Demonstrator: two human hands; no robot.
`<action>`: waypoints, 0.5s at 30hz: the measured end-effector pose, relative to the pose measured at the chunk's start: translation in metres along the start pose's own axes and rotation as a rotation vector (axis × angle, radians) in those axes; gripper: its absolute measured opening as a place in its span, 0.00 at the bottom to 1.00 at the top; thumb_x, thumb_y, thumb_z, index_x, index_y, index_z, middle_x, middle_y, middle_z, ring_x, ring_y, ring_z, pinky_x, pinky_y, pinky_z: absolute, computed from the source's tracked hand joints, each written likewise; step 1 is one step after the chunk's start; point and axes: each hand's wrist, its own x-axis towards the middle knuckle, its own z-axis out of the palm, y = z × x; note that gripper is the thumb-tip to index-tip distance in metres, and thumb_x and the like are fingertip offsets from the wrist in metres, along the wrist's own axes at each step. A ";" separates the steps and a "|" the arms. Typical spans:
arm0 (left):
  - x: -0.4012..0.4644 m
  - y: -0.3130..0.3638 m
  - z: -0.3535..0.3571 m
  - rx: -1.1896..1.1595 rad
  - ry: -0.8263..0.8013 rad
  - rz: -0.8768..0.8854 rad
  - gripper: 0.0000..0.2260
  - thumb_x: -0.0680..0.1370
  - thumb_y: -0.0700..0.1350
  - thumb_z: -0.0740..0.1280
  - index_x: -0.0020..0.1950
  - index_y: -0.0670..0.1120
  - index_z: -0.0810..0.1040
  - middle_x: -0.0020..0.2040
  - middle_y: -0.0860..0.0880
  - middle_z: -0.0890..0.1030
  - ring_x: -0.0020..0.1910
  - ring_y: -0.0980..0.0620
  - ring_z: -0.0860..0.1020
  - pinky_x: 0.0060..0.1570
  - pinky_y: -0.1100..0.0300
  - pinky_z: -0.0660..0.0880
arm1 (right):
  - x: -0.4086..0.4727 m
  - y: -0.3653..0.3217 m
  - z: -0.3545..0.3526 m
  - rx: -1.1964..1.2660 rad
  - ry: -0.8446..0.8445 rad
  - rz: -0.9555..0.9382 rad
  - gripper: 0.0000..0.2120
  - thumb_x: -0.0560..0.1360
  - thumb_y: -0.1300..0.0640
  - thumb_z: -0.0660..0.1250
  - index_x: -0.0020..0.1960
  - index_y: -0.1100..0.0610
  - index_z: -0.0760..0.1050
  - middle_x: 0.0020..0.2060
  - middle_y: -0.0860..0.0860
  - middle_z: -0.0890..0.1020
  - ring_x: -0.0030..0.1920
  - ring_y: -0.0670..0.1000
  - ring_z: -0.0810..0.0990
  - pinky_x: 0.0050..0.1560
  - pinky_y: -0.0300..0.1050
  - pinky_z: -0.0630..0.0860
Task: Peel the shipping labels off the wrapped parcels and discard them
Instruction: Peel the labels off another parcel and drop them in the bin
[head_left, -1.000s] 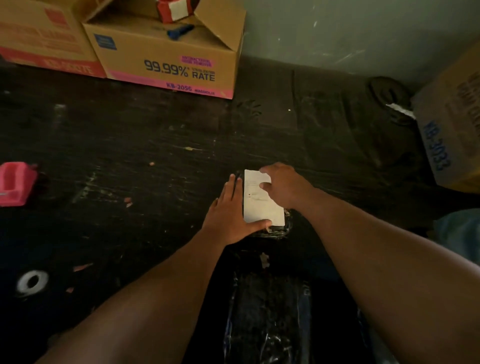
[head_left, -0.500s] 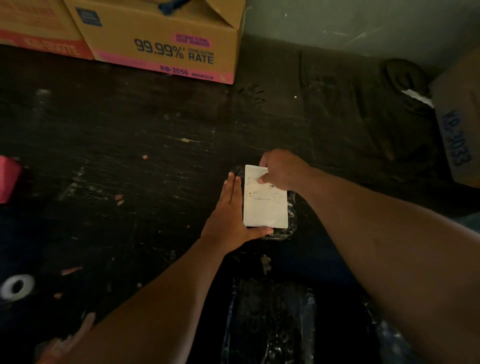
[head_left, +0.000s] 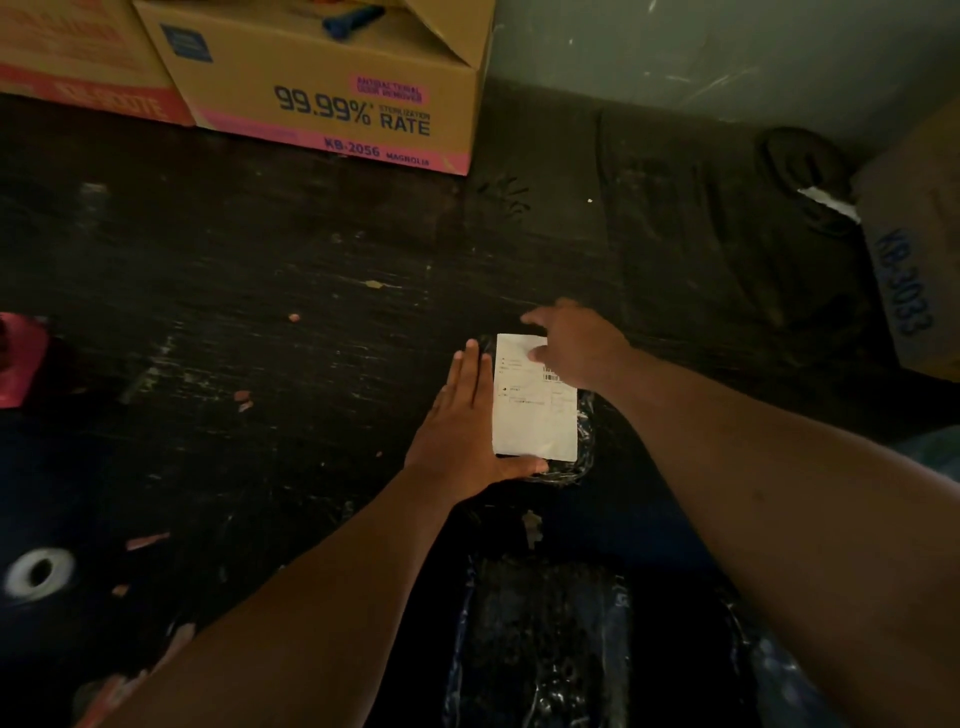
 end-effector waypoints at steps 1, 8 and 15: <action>0.000 0.000 0.000 -0.011 -0.008 0.004 0.67 0.63 0.73 0.73 0.80 0.46 0.31 0.80 0.49 0.29 0.79 0.50 0.32 0.76 0.46 0.45 | 0.000 0.000 0.000 -0.002 -0.010 -0.002 0.24 0.76 0.53 0.70 0.71 0.49 0.70 0.67 0.55 0.74 0.62 0.55 0.77 0.60 0.51 0.76; 0.001 0.002 0.007 -0.077 0.000 -0.041 0.68 0.62 0.70 0.77 0.80 0.47 0.30 0.80 0.52 0.29 0.79 0.52 0.32 0.75 0.48 0.43 | 0.004 -0.005 0.000 0.052 0.021 0.086 0.08 0.78 0.52 0.67 0.55 0.53 0.81 0.44 0.51 0.82 0.43 0.49 0.81 0.49 0.49 0.81; 0.000 0.002 0.009 -0.082 0.010 -0.055 0.68 0.62 0.70 0.76 0.80 0.47 0.31 0.80 0.53 0.29 0.79 0.54 0.33 0.75 0.51 0.43 | -0.009 0.000 -0.010 0.136 0.051 -0.016 0.06 0.79 0.53 0.66 0.53 0.51 0.81 0.45 0.48 0.82 0.43 0.45 0.79 0.44 0.42 0.76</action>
